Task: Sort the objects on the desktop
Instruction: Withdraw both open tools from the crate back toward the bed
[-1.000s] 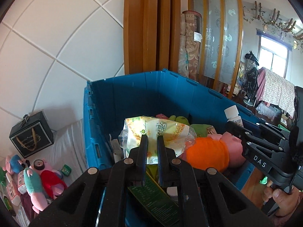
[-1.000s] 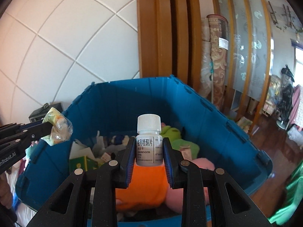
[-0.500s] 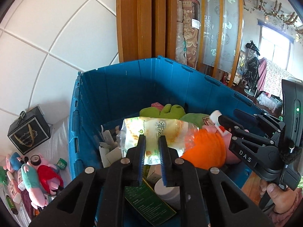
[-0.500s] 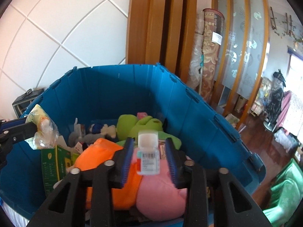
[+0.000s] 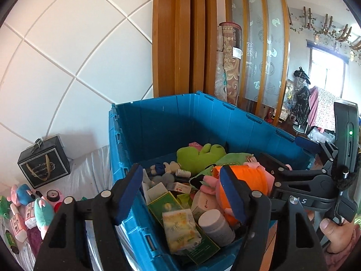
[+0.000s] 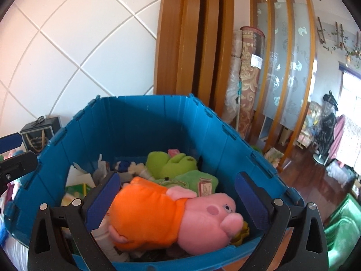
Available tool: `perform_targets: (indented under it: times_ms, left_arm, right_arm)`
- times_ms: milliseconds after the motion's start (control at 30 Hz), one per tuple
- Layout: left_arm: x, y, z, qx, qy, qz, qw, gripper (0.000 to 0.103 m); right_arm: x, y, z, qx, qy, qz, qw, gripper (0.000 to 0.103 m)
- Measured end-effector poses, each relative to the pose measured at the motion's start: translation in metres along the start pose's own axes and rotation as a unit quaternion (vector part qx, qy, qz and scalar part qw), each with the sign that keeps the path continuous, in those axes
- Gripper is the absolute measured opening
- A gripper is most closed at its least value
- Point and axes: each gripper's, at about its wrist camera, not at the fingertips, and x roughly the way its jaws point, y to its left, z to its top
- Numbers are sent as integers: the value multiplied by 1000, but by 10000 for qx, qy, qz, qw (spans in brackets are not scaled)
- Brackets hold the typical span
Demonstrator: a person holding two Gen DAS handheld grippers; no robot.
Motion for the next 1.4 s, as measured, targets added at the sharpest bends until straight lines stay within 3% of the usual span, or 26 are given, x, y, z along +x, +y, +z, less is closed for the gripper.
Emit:
perform_targets:
  times_ms: [100, 300, 600, 767, 1067, 1400]
  left_arm:
    - [-15, 20, -6, -87, -115, 32, 9999, 70]
    - [-47, 75, -26, -377, -272, 562, 9973, 70]
    - [-75, 181, -77, -1016, 78, 1277, 9866, 70]
    - [-81, 241, -115, -1410, 408, 1778, 9731, 70]
    - [-61, 327, -185, -2132, 1266, 2257, 9421, 70]
    - [20, 372, -199, -2278, 1929, 2085, 9314, 70]
  right_arm:
    - [-13, 16, 2, -28, -135, 159, 9998, 103]
    - [-36, 62, 8, -69, -374, 532, 9979, 103]
    - [-54, 161, 10, -459, -475, 1196, 9906, 103]
    - [-52, 221, 4, -737, -370, 1601, 9836, 103]
    - [-10, 308, -18, -1216, 283, 2070, 9704, 103]
    - [87, 365, -43, -1451, 1362, 2103, 9572, 103]
